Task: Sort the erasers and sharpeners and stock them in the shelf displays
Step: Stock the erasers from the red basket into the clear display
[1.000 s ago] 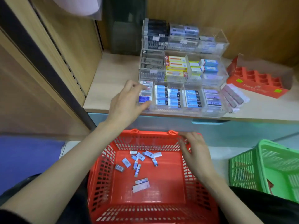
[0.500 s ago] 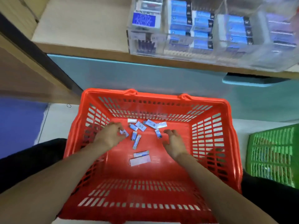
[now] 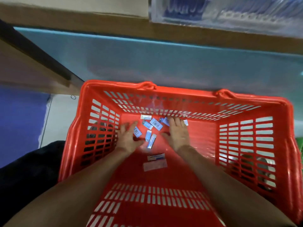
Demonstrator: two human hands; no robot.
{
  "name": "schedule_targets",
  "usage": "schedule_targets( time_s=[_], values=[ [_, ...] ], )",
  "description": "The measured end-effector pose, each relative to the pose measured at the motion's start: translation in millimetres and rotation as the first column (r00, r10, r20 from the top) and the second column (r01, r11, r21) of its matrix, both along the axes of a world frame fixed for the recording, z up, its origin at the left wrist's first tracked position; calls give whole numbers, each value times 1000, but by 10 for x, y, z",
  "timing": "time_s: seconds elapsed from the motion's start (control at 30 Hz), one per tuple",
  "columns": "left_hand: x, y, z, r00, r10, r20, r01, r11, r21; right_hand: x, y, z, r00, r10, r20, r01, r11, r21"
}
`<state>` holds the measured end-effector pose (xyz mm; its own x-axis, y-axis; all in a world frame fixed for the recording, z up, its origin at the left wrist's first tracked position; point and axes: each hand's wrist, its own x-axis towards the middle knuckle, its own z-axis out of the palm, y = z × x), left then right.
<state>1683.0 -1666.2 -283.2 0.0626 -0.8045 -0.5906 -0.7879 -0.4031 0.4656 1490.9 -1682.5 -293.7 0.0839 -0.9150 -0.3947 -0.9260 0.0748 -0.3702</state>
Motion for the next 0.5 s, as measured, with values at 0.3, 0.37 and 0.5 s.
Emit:
schedule_targets(
  time_s=[0.3,0.37,0.5],
  values=[
    [-123,45,-126,985,-173,4,173,984,-44,51,27,-45,990,-46,-137,49,999,22],
    [-102,103,-98,987,-157,-31,154,985,-77,50,57,-53,993,-58,-104,60,998,14],
    [-122,179,-46,987,-72,144,96,982,-165,-43,163,35,987,-162,3,161,979,-124]
  ],
)
